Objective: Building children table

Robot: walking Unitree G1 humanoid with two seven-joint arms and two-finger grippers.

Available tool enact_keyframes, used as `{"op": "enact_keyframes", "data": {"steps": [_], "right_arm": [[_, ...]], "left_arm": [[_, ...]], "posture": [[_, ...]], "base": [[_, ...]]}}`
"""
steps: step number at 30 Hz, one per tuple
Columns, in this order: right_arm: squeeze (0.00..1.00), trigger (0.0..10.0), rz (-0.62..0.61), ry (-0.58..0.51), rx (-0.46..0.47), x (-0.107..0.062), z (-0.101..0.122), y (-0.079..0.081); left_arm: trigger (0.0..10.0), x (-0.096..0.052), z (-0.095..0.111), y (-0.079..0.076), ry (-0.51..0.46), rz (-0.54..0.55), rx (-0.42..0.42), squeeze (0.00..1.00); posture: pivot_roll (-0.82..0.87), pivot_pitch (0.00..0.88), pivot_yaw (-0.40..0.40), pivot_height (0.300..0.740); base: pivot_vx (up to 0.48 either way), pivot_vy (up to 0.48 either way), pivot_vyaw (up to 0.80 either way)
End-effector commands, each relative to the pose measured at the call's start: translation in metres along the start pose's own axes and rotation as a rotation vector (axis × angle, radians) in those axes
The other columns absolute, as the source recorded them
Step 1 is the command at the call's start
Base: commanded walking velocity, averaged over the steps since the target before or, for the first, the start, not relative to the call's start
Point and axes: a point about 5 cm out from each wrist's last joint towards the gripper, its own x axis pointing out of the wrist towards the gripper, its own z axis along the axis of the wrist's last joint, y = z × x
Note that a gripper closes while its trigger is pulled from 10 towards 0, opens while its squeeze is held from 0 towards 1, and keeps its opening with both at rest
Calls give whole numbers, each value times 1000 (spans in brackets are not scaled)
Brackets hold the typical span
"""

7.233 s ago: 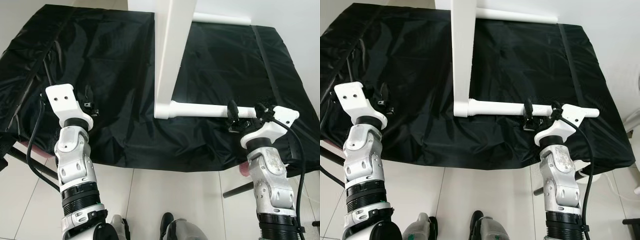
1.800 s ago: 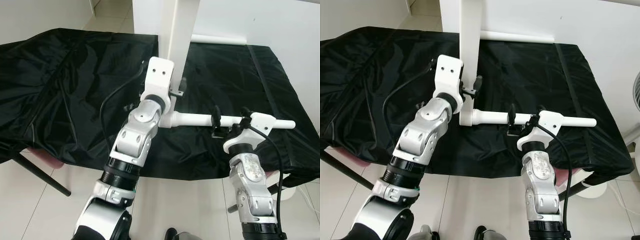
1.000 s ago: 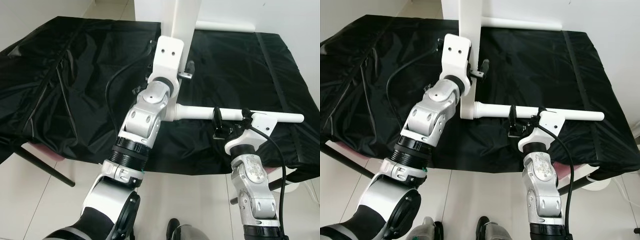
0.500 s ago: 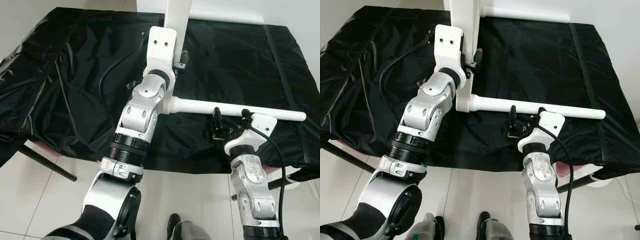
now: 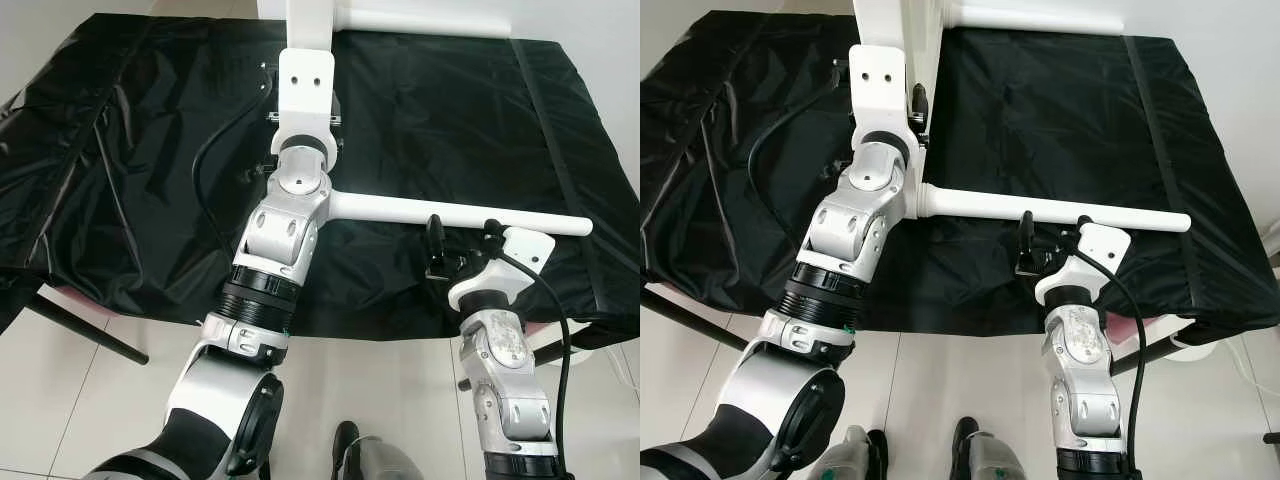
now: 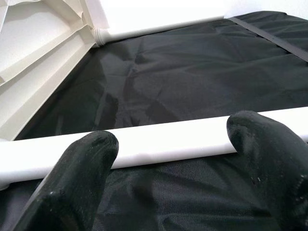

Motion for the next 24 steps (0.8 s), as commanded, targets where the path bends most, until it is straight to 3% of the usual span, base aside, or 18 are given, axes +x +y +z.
{"op": "enact_keyframes", "data": {"steps": [1, 4, 7, 9, 12, 13, 15, 16, 22, 24], "right_arm": [[0, 10000, -5, 17, 2, -4, -3, 0], [0, 10000, -4, 19, 4, -4, -3, 0], [0, 10000, 2, 25, 9, -3, -5, 2], [0, 10000, 2, 25, 9, -3, -5, 2], [0, 10000, 10, 26, 15, -2, -6, 4], [0, 10000, 13, 26, 18, 0, -6, 5], [0, 10000, 13, 26, 18, 0, -6, 5], [0, 10000, 16, 24, 20, 1, -6, 6], [0, 10000, 12, 16, 18, 3, -6, 5], [0, 10000, 12, 16, 18, 3, -6, 5]], "left_arm": [[0, -11, 3, -26, 19, 48, -100, 0], [0, -11, 3, -23, 13, 61, -89, 0], [0, -11, 2, -4, -5, 105, -45, 0], [0, -11, 2, -4, -5, 105, -45, 0], [0, -10, 3, 8, -22, 120, -9, 0], [863, -10, 5, 15, -36, 125, 12, 0], [863, -10, 5, 15, -36, 125, 12, 0], [0, -8, 6, 24, -48, 130, 34, 0], [0, -8, 8, 52, -70, 122, 123, 0], [0, -8, 8, 52, -70, 122, 123, 0]], "posture": [[37, 246, 18, 740], [44, 247, 18, 740], [66, 251, 16, 740], [66, 251, 16, 740], [80, 252, 12, 740], [87, 251, 9, 740], [87, 251, 9, 740], [90, 252, 10, 740], [90, 248, 15, 740], [90, 248, 15, 740]], "base": [[0, 0, 0], [0, 0, 0], [0, 0, 0], [0, 0, 0], [0, 0, 0], [0, 0, 0], [0, 0, 0], [0, 0, 0], [0, 0, 0], [0, 0, 0]]}}
